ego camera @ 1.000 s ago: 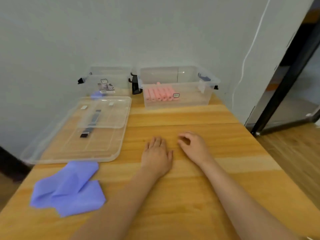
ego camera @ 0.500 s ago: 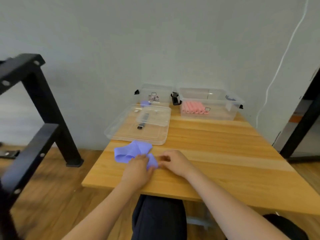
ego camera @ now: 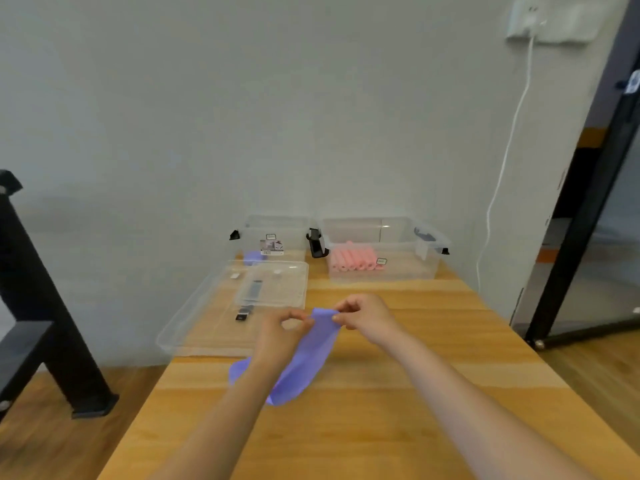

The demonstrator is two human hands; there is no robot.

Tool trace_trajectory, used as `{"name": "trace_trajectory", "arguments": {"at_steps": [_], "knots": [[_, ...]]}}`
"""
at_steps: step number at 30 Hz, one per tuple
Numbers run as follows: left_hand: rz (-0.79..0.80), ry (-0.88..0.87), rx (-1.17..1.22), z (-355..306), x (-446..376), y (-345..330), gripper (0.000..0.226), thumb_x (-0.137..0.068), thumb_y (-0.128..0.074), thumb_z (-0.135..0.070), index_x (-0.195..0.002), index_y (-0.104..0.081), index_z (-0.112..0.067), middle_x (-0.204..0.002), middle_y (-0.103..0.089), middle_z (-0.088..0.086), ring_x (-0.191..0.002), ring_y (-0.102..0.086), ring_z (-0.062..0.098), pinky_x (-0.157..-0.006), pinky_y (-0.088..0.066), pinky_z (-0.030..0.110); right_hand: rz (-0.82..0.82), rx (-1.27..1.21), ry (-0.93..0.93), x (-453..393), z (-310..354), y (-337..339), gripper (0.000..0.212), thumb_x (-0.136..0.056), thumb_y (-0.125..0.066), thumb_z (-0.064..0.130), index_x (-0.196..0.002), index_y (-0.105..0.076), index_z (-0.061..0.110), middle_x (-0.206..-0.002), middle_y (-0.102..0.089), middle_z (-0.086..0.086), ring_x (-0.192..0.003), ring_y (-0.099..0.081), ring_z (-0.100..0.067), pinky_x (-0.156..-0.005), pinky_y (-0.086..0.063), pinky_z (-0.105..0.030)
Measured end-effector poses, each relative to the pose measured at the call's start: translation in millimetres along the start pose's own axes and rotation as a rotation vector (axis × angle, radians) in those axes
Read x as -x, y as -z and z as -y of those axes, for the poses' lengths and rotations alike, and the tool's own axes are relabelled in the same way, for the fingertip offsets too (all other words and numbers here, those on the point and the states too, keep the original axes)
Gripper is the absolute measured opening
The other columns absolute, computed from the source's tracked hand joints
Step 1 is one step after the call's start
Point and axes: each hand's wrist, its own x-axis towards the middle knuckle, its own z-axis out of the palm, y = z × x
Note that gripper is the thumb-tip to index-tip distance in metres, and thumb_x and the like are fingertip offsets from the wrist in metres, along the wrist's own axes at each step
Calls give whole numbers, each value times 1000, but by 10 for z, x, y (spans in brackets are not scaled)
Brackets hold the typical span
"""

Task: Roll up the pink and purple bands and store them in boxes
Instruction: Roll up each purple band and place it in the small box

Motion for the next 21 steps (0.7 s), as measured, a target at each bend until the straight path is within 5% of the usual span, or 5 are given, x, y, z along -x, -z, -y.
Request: {"name": "trace_trajectory", "arguments": {"at_steps": [7, 10, 15, 19, 21], "knots": [[229, -75, 143, -815, -806, -630, 11, -83, -61, 3, -86, -64, -8, -71, -60, 1, -59, -56, -3, -57, -42, 10, -112, -79, 123, -476, 307, 1007, 30, -79, -56, -15, -72, -64, 13, -63, -63, 9, -61, -56, 6, -64, -48, -14], [193, -60, 171, -1004, -1083, -853, 16, -83, -65, -6, -70, -62, -13, -68, -56, 1, -65, -50, 9, -57, -39, 17, -125, -57, 115, -667, 308, 1315, 21, -81, -61, -7, -76, -63, 13, -71, -61, -2, -68, -56, -11, -69, -48, -27], [185, -77, 207, -1211, -1342, -1094, 21, -86, -62, -6, -67, -57, -15, -67, -55, 0, -66, -49, 12, -52, -40, 14, -235, -14, 157, -974, 194, 1611, 20, -76, -63, -11, -80, -63, 9, -71, -59, -3, -54, -53, 6, -62, -45, -18], [129, -101, 272, -1276, -1486, -1190, 14, -88, -55, 0, -84, -65, -9, -79, -62, 7, -74, -55, 16, -67, -46, 21, -292, -215, 202, -1106, 216, 1683, 25, -76, -64, -12, -93, -63, 6, -78, -61, 0, -61, -56, 9, -65, -45, -11], [80, -79, 409, -1313, -1541, -1198, 16, -90, -51, 0, -95, -65, -6, -79, -62, 7, -66, -56, 11, -57, -46, 16, -253, -345, 212, -1096, 224, 1684, 26, -78, -65, -6, -93, -62, 14, -82, -61, 1, -71, -59, 1, -72, -46, -15]]}}
